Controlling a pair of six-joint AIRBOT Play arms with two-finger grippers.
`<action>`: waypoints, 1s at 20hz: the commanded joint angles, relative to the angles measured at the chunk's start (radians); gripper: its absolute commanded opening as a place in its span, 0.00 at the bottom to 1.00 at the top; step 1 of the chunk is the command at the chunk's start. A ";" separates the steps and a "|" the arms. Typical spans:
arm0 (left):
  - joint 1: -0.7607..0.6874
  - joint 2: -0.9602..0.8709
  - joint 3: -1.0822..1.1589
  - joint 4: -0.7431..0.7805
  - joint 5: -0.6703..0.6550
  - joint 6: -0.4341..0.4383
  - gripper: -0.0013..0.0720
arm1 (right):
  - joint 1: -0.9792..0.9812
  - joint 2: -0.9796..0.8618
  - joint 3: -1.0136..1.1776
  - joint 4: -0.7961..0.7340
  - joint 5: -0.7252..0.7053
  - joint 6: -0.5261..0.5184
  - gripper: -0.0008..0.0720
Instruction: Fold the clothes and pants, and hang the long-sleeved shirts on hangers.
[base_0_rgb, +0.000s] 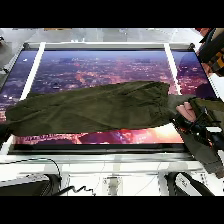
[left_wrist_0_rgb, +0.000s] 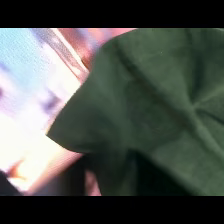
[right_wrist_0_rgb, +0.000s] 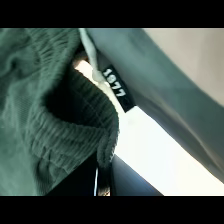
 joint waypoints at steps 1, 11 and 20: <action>-0.025 0.002 0.002 -0.108 0.046 0.053 0.06 | 0.001 0.070 0.003 -0.060 0.018 0.018 0.05; -0.009 0.378 0.068 0.077 -0.116 0.040 0.06 | 0.000 0.460 0.246 -0.914 0.530 0.482 0.05; -0.159 0.340 0.089 0.116 0.103 -0.137 0.05 | 0.001 0.439 0.257 -0.731 0.352 0.516 0.05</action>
